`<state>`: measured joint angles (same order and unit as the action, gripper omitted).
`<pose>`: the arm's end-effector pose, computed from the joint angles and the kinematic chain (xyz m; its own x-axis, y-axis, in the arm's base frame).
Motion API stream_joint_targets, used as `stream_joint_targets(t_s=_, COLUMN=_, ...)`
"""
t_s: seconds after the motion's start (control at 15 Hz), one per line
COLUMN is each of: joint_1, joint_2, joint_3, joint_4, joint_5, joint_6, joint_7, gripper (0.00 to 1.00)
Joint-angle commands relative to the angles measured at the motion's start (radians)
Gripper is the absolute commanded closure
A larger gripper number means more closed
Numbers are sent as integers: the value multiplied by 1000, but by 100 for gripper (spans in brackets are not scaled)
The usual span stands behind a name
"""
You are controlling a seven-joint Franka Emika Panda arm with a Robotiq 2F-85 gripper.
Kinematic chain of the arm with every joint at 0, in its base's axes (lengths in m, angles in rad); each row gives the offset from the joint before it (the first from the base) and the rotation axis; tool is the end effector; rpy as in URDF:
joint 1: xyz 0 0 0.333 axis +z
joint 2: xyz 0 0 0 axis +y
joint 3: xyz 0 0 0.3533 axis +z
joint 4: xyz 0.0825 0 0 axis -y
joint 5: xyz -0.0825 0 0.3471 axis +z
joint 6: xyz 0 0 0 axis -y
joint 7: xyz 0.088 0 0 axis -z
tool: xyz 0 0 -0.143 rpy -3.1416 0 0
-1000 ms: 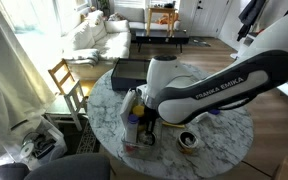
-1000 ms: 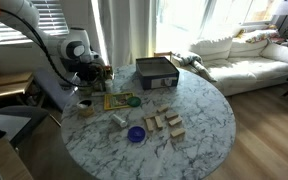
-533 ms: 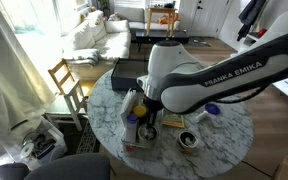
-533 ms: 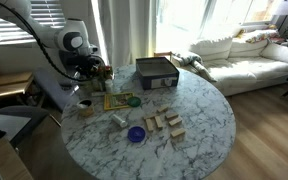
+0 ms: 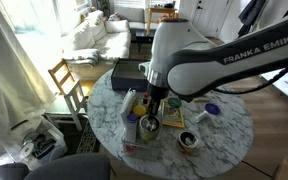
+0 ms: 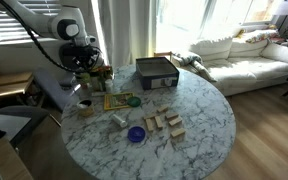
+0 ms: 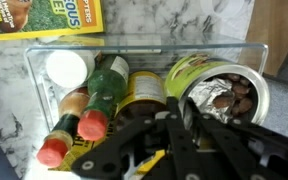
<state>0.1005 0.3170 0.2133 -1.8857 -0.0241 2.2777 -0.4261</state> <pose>0.5886 0.1803 0.3725 0.7343 0.6723 0.0942 0.6759 -0.7370 -0.0083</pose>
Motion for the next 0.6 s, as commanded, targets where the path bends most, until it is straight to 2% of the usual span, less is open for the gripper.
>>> stream_joint_targets(t_s=0.0, joint_1=-29, joint_2=-105, joint_3=1, joint_4=-36, joint_5=60, joint_6=-28, joint_7=-54, gripper=97)
stream_joint_targets(t_s=0.2, joint_1=-50, joint_2=-181, joint_3=-4, joint_4=-58, joint_5=122, joint_6=-64, joint_7=-116, gripper=97)
stream_joint_targets(t_s=0.53, joint_1=-67, joint_2=-320, joint_3=-49, joint_4=-193, joint_5=204, joint_6=-79, joint_7=-231, gripper=97)
